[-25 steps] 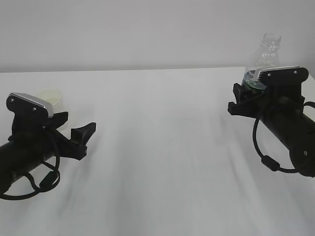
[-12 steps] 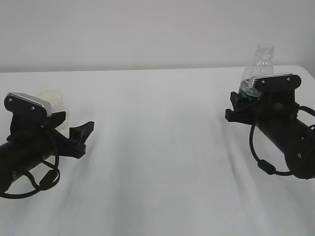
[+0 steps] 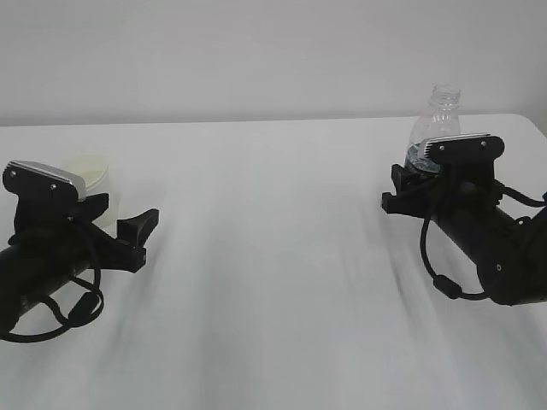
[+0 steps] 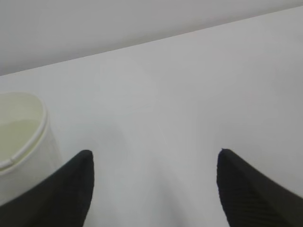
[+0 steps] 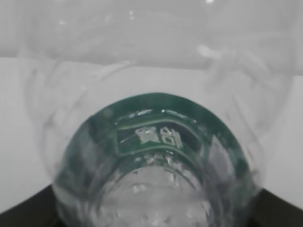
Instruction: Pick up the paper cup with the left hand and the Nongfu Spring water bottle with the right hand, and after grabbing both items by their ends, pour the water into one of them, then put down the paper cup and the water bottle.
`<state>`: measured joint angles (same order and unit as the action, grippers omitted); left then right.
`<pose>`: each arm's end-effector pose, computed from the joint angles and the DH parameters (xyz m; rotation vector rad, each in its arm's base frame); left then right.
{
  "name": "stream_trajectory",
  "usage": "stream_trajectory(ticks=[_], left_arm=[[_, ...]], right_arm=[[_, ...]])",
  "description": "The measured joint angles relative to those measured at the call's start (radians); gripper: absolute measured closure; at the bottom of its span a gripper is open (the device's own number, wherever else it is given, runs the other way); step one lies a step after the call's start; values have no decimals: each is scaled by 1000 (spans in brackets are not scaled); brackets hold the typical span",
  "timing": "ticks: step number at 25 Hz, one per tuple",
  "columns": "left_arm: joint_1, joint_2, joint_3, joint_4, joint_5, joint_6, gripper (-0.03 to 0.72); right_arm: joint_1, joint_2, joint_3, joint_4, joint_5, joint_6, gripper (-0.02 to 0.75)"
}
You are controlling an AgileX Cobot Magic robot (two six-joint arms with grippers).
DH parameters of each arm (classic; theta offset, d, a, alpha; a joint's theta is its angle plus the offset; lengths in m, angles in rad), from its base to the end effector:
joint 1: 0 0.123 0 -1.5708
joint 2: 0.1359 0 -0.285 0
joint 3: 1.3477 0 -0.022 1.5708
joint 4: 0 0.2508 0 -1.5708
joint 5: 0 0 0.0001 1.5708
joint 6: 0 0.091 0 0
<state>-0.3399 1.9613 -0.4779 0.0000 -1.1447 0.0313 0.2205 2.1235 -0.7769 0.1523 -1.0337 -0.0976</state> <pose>0.2796 -0.0989 0.1035 0.3373 1.7963 -0.2179 0.3604 0.0686 0.0903 -0.1224 1.7955 0.0260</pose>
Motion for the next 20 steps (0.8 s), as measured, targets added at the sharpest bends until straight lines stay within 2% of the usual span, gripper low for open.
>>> stream_trajectory(ticks=[20], left_arm=[[0, 0, 1, 0, 0, 0, 102]], right_arm=[[0, 89, -51, 0, -18, 0, 283]])
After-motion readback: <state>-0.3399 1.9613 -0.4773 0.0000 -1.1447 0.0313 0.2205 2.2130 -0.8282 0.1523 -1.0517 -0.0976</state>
